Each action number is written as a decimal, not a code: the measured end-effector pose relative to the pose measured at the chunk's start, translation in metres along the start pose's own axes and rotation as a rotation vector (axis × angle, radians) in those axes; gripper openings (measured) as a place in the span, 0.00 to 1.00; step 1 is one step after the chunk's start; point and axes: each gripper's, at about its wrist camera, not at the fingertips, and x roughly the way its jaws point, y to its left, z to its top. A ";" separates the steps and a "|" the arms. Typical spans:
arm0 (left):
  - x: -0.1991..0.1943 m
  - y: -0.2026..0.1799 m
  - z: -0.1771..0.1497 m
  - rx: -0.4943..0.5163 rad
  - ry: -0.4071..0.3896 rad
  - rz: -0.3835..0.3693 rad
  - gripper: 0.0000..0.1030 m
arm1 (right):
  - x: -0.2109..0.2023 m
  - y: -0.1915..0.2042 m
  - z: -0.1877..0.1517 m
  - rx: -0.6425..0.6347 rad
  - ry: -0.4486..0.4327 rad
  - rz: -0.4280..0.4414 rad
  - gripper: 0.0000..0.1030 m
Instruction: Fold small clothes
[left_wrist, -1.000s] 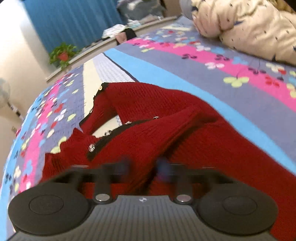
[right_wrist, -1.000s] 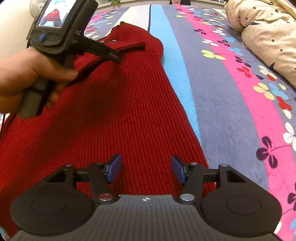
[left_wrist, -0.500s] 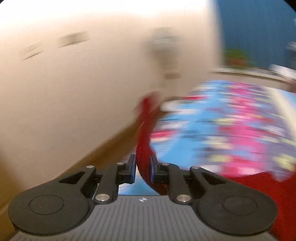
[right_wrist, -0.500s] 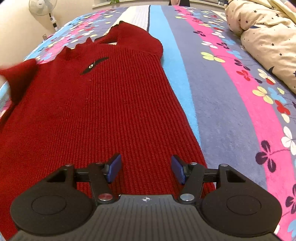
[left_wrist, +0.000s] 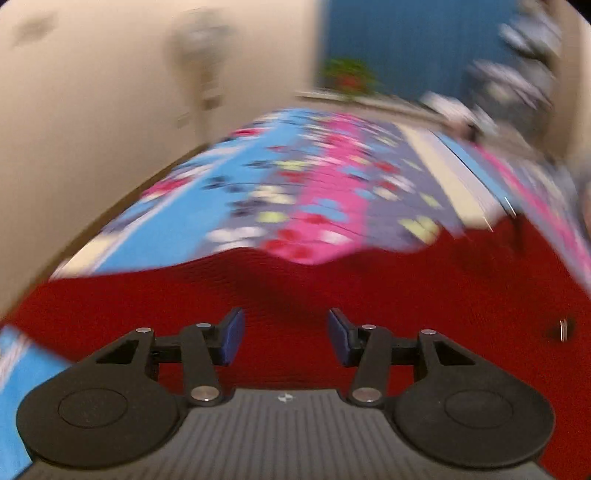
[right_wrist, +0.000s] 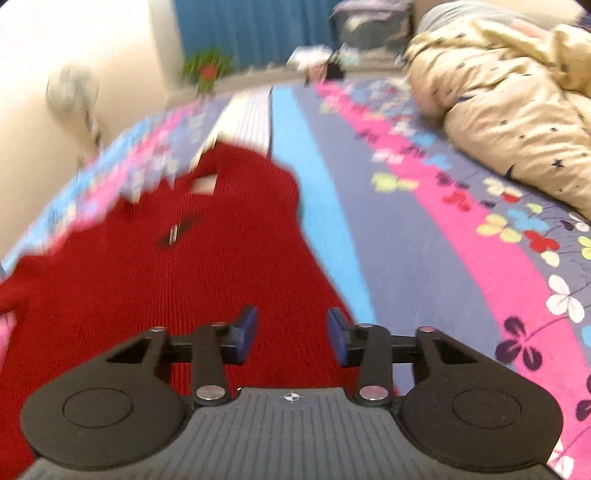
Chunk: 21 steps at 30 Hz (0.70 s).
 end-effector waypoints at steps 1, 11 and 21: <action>0.007 -0.008 -0.003 0.027 0.021 -0.032 0.53 | -0.002 -0.006 0.005 0.029 -0.033 0.000 0.39; 0.033 -0.024 -0.040 0.087 0.257 -0.114 0.56 | 0.115 -0.042 0.103 0.196 -0.065 0.072 0.58; 0.029 -0.020 -0.035 0.095 0.268 -0.112 0.58 | 0.294 -0.033 0.151 0.412 0.228 0.199 0.60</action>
